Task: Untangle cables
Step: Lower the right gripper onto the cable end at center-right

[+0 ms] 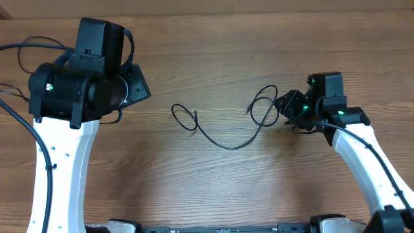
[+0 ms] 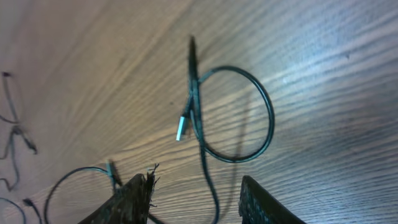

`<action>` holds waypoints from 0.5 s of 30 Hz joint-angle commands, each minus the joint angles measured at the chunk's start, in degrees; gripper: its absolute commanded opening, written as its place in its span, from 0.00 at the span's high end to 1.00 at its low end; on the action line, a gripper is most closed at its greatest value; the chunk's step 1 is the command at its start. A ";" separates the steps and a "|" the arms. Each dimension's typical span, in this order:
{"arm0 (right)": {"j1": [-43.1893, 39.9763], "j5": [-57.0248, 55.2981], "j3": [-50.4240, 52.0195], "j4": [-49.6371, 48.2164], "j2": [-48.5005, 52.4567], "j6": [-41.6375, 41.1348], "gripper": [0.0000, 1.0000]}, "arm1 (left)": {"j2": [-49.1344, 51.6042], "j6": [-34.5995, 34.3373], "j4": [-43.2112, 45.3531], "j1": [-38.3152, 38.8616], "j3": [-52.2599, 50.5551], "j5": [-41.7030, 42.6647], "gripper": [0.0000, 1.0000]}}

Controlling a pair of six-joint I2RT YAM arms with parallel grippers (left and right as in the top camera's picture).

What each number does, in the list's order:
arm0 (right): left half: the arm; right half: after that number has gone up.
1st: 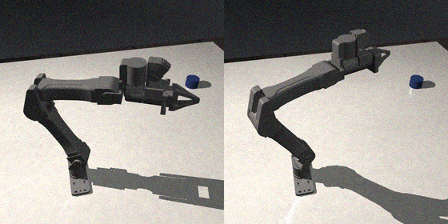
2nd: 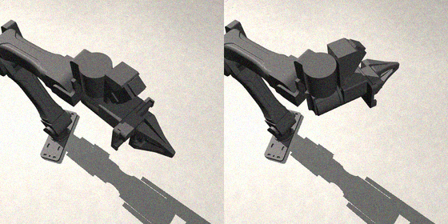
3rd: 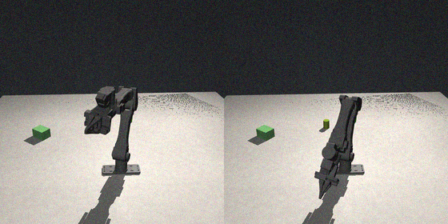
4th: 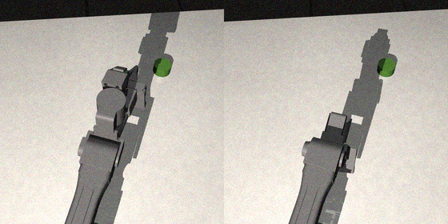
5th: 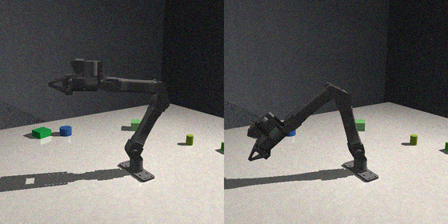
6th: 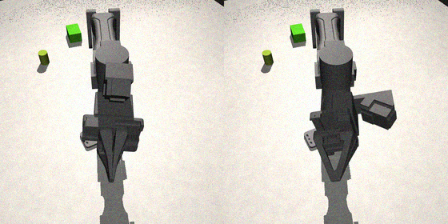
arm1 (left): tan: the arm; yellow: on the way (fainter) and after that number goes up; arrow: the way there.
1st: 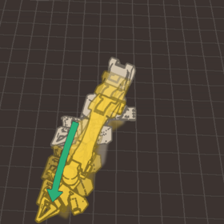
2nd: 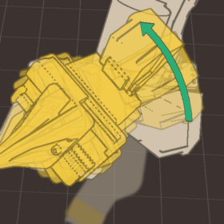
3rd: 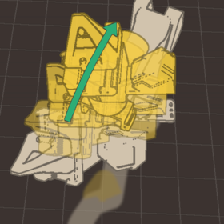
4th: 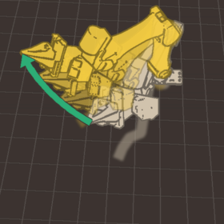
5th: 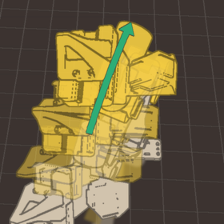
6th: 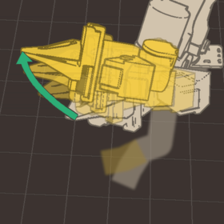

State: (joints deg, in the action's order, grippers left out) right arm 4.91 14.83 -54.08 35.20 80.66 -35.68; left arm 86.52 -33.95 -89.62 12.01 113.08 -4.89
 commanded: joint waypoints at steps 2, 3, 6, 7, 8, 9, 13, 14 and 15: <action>-0.09 6.10 -0.35 -0.61 4.72 1.51 0.55 | 0.48 0.57 -0.07 0.17 0.17 0.48 0.37; -0.09 7.34 -0.35 -0.83 5.70 2.56 0.55 | 0.48 0.57 -0.07 0.17 0.17 0.48 0.37; 0.02 8.44 -0.35 -0.94 7.82 4.37 0.55 | 0.48 0.57 -0.11 0.17 0.17 0.48 0.37; 0.15 8.41 -0.35 -0.85 8.24 4.57 0.54 | 0.48 0.57 -0.13 0.17 0.17 0.48 0.37; 0.37 8.41 -0.35 -0.81 8.85 4.72 0.54 | 0.48 0.57 -0.11 0.17 0.17 0.48 0.36; 0.68 8.41 -0.33 -0.81 9.25 4.72 0.54 | 0.48 0.57 -0.11 0.17 0.17 0.48 0.36; 2.58 8.37 -0.28 -1.20 10.03 4.72 0.53 | 0.48 0.55 -0.09 0.20 0.17 0.50 0.36; 3.08 8.24 -0.28 -1.55 10.03 4.72 0.53 | 0.48 0.55 -0.11 0.22 0.17 0.50 0.36; 3.56 8.04 -0.28 -1.92 10.03 4.74 0.53 | 0.48 0.55 -0.09 0.26 0.17 0.50 0.35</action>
State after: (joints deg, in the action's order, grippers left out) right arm 6.90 22.44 -54.08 34.28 90.52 -31.83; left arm 86.52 -33.95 -89.60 12.01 113.08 -4.86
